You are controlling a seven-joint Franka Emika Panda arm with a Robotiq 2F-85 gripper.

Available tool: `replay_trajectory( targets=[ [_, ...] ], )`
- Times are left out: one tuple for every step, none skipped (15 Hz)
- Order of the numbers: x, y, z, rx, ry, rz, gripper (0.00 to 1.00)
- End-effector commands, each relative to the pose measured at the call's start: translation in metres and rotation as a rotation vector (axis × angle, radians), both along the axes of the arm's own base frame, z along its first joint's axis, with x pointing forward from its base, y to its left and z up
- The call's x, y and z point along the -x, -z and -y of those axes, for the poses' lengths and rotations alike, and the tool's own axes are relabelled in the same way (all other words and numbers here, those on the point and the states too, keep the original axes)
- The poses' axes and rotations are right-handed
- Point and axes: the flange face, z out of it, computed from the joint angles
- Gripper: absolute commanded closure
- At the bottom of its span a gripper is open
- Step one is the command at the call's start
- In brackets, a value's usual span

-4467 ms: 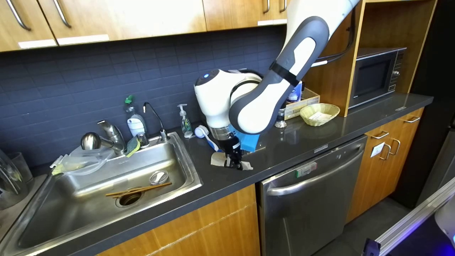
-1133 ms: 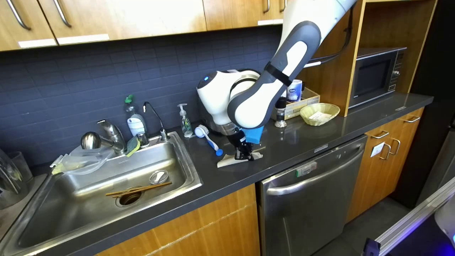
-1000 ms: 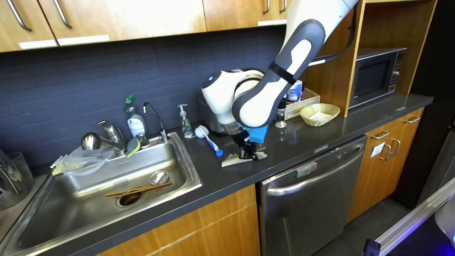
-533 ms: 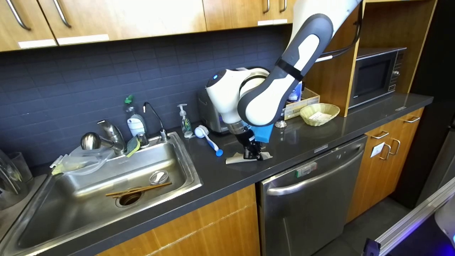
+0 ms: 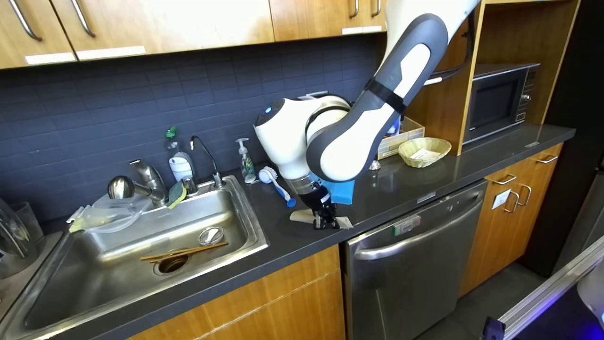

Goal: Use the paper to clean the counter

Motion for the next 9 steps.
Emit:
replay_trajectory(
  targets=[
    [0.008,0.001,-0.03,0.037,-0.086,-0.006,0.99],
    [0.011,0.002,-0.037,0.045,-0.106,-0.01,0.99],
    [0.012,0.002,-0.044,0.052,-0.123,-0.014,0.99],
    [0.012,0.004,-0.05,0.06,-0.141,-0.017,0.99],
    [0.013,0.004,-0.055,0.068,-0.159,-0.023,0.99],
    [0.013,0.005,-0.061,0.074,-0.175,-0.032,0.99],
    [0.012,0.005,-0.066,0.081,-0.19,-0.041,0.99],
    [0.011,0.006,-0.069,0.091,-0.206,-0.051,0.99],
    [0.01,0.005,-0.073,0.103,-0.223,-0.064,0.99]
  ],
)
